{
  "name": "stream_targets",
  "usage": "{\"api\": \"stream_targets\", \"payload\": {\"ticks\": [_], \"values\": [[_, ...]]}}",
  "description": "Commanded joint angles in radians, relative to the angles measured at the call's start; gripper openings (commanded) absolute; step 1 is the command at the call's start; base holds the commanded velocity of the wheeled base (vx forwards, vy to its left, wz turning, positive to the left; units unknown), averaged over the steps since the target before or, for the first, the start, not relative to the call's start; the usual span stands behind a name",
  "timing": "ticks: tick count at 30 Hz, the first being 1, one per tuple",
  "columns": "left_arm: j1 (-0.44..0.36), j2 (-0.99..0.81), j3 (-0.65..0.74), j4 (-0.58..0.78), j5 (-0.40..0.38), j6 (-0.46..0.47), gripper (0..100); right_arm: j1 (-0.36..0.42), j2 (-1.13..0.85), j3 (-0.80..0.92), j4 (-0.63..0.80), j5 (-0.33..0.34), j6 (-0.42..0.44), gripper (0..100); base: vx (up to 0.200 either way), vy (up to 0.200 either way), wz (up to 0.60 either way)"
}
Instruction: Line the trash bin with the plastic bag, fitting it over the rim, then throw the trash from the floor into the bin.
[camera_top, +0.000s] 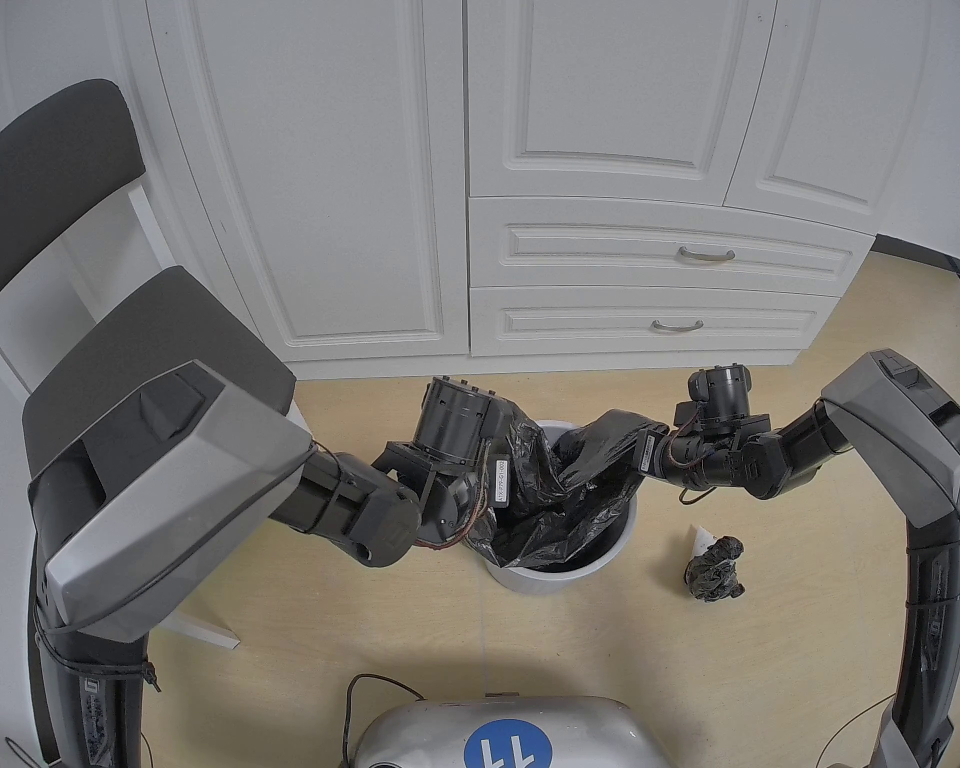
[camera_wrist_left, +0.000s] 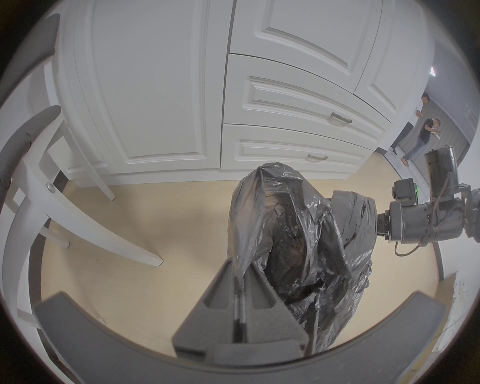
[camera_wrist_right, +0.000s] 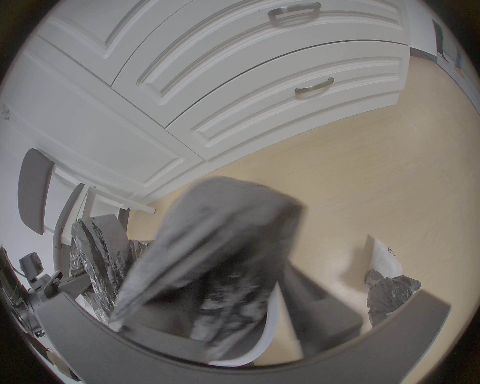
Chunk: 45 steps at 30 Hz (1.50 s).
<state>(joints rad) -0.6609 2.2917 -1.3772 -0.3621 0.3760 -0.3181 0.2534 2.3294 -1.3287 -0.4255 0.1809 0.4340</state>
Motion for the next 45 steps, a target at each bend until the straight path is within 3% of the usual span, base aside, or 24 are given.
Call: {"api": "stream_targets", "payload": {"ticks": [1, 8, 12, 14, 19, 24, 33, 45], "values": [[0.0, -0.02, 0.026, -0.001, 0.0, -0.003, 0, 0.001, 0.001, 0.011, -0.006, -0.003, 0.005, 0, 0.0, 0.0, 0.0], [0.01, -0.049, 0.041, -0.017, 0.001, -0.003, 0, 0.007, -0.042, 0.054, -0.002, -0.023, -0.032, 0, 0.0, 0.0, 0.0], [0.021, -0.075, 0.075, -0.014, 0.001, 0.004, 0, 0.0, -0.077, 0.1, -0.002, -0.069, -0.123, 0, 0.0, 0.0, 0.0], [0.027, -0.101, 0.113, -0.014, 0.0, 0.004, 0, -0.008, -0.105, 0.143, -0.004, -0.11, -0.207, 0, 0.0, 0.0, 0.0], [0.038, -0.127, 0.172, -0.02, 0.0, -0.001, 0, -0.019, -0.139, 0.203, -0.006, -0.147, -0.285, 0, 0.0, 0.0, 0.0], [0.043, -0.141, 0.207, -0.02, 0.0, -0.004, 0, -0.026, -0.179, 0.244, -0.006, -0.152, -0.31, 0, 0.0, 0.0, 0.0], [0.033, -0.172, 0.31, -0.024, -0.002, -0.006, 0, -0.014, -0.257, 0.376, -0.006, -0.152, -0.465, 0, 0.0, 0.0, 0.0], [0.003, -0.104, 0.465, -0.216, -0.002, -0.003, 0, 0.009, -0.288, 0.476, -0.004, -0.152, -0.615, 0, 0.0, 0.0, 0.0]]}}
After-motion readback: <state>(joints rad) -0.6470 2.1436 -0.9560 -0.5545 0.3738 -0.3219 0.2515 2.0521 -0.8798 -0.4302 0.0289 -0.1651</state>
